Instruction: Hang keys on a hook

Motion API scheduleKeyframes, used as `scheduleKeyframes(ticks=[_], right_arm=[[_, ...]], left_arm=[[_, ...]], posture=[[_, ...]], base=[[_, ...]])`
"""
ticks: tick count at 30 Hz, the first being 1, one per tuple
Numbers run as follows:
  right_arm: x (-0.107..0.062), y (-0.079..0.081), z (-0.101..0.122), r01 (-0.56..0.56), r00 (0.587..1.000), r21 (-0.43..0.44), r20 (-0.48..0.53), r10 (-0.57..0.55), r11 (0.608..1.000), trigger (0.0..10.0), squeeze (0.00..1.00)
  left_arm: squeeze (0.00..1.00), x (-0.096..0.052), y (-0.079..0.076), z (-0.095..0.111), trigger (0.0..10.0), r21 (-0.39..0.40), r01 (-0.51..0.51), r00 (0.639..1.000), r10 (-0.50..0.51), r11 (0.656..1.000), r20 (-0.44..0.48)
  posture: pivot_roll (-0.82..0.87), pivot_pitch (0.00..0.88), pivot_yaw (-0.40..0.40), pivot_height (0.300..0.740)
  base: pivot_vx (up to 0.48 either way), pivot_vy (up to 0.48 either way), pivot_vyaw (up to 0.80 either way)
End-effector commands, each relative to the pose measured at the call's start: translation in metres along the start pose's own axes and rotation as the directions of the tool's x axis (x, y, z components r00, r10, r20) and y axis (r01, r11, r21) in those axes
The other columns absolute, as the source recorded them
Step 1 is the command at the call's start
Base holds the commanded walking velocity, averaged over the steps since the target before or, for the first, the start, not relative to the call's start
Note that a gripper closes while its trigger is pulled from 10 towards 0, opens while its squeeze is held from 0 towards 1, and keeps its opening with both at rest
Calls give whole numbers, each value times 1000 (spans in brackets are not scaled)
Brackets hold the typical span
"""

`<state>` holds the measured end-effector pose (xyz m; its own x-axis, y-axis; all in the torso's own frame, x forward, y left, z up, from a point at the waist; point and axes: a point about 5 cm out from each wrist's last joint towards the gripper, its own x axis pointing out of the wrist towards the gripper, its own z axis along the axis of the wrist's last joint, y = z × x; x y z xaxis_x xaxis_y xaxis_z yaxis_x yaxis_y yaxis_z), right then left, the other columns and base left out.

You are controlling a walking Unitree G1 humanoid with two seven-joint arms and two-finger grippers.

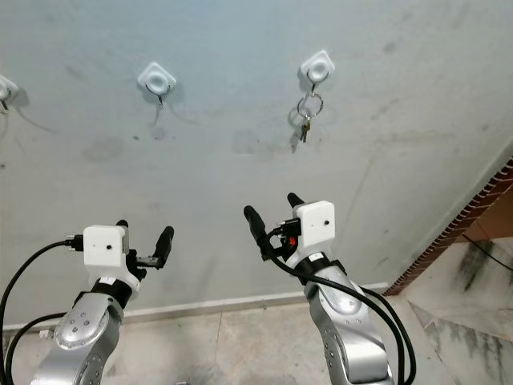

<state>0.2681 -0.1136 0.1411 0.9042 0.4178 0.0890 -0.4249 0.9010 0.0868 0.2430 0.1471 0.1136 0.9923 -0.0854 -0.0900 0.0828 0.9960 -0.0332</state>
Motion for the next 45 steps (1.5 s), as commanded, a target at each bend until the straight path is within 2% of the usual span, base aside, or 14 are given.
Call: scheduleKeyframes(ticks=[1, 45], right_arm=[[0, 2, 0, -4, 1000, 2, -5, 4, 1000, 10000, 212], [0, 1, 0, 1, 1000, 1, -8, -1, 1000, 10000, 212]], left_arm=[[0, -2, 3, -3, 10000, 12, -10, 1000, 10, 1000, -16], [0, -2, -1, -3, 10000, 6, 6, 1000, -5, 1000, -15]], posture=[[43, 79, 27, 740], [35, 80, 27, 740]], base=[[-360, 0, 0], [-348, 0, 0]])
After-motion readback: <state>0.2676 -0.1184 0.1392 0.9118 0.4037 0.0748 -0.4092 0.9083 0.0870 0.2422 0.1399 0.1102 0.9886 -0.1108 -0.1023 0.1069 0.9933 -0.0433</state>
